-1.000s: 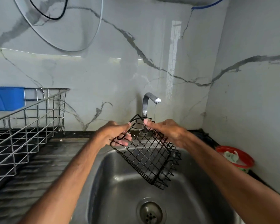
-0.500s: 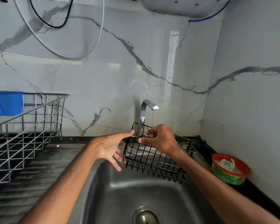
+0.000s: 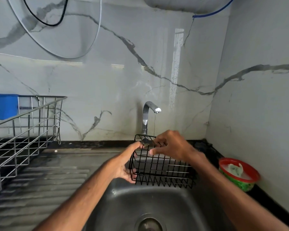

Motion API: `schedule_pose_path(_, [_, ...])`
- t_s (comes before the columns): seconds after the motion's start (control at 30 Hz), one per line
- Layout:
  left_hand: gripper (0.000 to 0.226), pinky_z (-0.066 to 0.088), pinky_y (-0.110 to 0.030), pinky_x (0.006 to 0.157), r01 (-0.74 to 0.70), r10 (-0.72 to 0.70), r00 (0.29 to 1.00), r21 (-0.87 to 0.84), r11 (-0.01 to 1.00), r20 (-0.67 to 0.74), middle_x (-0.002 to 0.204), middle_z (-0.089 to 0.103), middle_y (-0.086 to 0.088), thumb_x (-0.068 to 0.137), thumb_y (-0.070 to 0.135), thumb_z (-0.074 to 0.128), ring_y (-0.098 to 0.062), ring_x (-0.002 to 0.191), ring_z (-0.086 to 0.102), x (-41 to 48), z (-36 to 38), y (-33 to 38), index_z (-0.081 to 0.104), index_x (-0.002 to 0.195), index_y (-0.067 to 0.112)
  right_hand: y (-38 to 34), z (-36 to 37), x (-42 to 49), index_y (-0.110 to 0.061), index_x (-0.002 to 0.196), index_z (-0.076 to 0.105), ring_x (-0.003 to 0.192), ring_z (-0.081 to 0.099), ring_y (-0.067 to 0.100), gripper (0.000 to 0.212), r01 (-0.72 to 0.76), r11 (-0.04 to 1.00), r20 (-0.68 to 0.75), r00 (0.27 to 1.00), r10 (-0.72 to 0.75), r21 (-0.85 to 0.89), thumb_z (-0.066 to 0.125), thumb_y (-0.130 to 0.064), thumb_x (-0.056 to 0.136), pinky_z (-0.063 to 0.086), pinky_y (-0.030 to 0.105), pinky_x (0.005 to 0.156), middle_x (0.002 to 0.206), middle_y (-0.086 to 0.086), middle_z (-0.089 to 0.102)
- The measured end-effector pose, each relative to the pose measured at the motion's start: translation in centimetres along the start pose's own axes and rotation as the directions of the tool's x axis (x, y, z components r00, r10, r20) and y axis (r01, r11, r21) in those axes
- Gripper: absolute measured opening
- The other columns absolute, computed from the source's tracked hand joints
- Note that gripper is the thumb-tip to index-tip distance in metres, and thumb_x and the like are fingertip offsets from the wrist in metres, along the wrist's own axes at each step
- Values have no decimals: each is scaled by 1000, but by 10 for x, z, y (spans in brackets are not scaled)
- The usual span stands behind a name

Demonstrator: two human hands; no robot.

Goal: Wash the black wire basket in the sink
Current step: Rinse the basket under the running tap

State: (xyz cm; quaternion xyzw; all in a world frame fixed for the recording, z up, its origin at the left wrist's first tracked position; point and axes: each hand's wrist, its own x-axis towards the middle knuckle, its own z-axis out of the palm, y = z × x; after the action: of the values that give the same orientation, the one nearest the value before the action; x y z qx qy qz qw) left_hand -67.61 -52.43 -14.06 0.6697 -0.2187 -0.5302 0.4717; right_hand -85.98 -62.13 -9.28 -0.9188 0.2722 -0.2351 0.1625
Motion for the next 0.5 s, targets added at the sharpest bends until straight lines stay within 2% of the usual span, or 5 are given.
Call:
schedule_pose_path(0.17, [60,53,-66,96,40,-37,999,120,992,-26,141,36,-31,82,69,67,-42,109,57,-11,1,0,51,96,14,12,-16,0,-10,131,62,123,59,25,61,-80,988,-16,997,78,-133,50,-60,98,48,39,102,135,8,63])
schedule_pose_path(0.3, [86,57,-63,80,40,-38,999,61,997,-21,153,25,-40,79,81,61,-45,85,56,-8,0,0,48,130,14,9,6,-5,-8,128,59,119,61,37,92,-144,985,175,972,160,-100,9,-78,96,45,49,103,124,19,66])
schedule_pose_path(0.37, [112,60,-61,76,45,-44,999,47,998,-25,151,30,-42,71,90,57,-50,92,60,-4,-1,-1,39,153,15,-3,14,-2,-12,125,61,111,64,25,91,-79,981,195,974,114,-176,2,-75,97,23,60,116,111,14,70])
schedule_pose_path(0.43, [128,61,-62,79,38,-37,999,58,998,-27,134,45,-42,55,97,54,-51,100,64,-3,-2,-3,45,150,11,-17,20,3,-6,107,65,90,64,14,94,-22,975,218,973,72,-220,0,-73,98,10,62,119,88,12,68])
schedule_pose_path(0.5, [134,61,-62,78,26,-24,999,47,999,-41,126,48,-41,51,99,52,-52,100,66,-1,-6,-4,45,150,11,-26,21,9,-1,101,65,80,65,15,98,10,972,227,973,45,-236,-1,-74,97,26,60,114,85,16,68])
